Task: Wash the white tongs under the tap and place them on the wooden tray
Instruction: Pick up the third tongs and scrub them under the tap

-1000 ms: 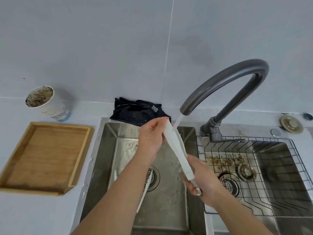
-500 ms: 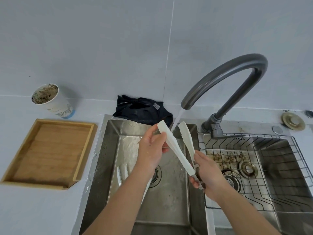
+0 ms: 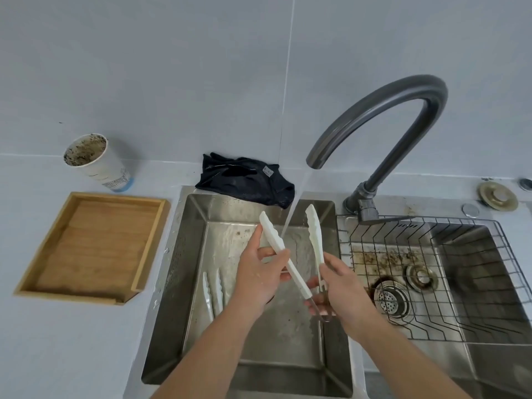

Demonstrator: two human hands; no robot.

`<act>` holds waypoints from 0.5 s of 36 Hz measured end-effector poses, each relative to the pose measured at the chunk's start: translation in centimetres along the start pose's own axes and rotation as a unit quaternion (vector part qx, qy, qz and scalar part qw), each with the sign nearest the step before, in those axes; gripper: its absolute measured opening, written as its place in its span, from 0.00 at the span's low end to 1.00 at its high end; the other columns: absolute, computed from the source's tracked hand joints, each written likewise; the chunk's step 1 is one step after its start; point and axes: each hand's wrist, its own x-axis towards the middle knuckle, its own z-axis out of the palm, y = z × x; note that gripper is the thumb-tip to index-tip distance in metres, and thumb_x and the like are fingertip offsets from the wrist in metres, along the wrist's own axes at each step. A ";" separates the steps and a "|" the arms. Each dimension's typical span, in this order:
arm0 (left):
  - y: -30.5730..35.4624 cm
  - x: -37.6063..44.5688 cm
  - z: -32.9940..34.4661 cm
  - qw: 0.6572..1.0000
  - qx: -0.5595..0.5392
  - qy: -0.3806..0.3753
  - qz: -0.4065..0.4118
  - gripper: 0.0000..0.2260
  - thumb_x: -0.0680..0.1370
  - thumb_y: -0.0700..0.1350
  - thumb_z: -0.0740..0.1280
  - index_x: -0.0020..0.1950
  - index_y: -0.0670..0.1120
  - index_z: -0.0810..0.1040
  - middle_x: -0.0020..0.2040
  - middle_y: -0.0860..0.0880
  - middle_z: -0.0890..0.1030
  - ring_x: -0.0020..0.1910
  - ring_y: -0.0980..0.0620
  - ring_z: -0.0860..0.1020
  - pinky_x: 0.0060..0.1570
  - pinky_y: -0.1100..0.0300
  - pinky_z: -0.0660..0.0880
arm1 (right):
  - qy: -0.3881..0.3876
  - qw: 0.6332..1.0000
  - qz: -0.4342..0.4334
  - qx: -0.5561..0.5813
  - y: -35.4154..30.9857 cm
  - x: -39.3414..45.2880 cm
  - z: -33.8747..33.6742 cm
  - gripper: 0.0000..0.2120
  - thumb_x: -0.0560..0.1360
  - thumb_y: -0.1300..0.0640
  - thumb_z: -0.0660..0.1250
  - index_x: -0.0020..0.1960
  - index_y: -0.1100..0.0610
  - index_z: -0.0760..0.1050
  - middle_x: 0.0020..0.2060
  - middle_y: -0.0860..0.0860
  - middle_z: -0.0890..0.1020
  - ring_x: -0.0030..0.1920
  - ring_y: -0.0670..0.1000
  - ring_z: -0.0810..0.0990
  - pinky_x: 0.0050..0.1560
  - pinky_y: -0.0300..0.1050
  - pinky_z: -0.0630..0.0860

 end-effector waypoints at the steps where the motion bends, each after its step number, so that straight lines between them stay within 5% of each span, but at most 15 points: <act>1: -0.2 0.0 -0.3 1.000 0.008 0.006 -0.002 0.35 0.78 0.37 0.70 0.79 0.58 0.60 0.53 0.43 0.82 0.45 0.46 0.85 0.44 0.53 0.84 | -0.005 1.000 0.005 -0.004 0.3 -0.1 0.1 0.16 0.85 0.56 0.56 0.70 0.46 0.69 0.44 0.62 0.81 0.31 0.57 0.81 0.36 0.52 0.79; 7: -2.1 -0.2 -2.4 0.998 0.030 0.041 -0.037 0.33 0.78 0.39 0.71 0.78 0.59 0.64 0.52 0.48 0.81 0.46 0.48 0.84 0.45 0.53 0.84 | -0.032 0.999 0.021 -0.028 2.3 -0.1 1.3 0.15 0.84 0.57 0.57 0.69 0.47 0.70 0.44 0.60 0.84 0.31 0.52 0.82 0.33 0.46 0.79; 11: -3.3 -0.5 -3.8 0.998 0.016 0.044 -0.042 0.32 0.78 0.37 0.70 0.78 0.57 0.65 0.42 0.55 0.84 0.43 0.49 0.84 0.43 0.55 0.84 | -0.044 0.998 0.042 -0.034 3.7 -0.1 2.5 0.13 0.84 0.58 0.58 0.65 0.45 0.70 0.45 0.60 0.84 0.32 0.52 0.82 0.35 0.48 0.82; 18: -5.6 -0.3 -6.4 0.994 0.041 0.072 -0.072 0.25 0.78 0.39 0.71 0.72 0.55 0.69 0.56 0.48 0.83 0.50 0.44 0.85 0.43 0.49 0.84 | -0.065 0.994 0.076 -0.050 6.2 0.8 4.2 0.14 0.82 0.59 0.60 0.65 0.46 0.70 0.47 0.60 0.85 0.39 0.56 0.85 0.41 0.51 0.83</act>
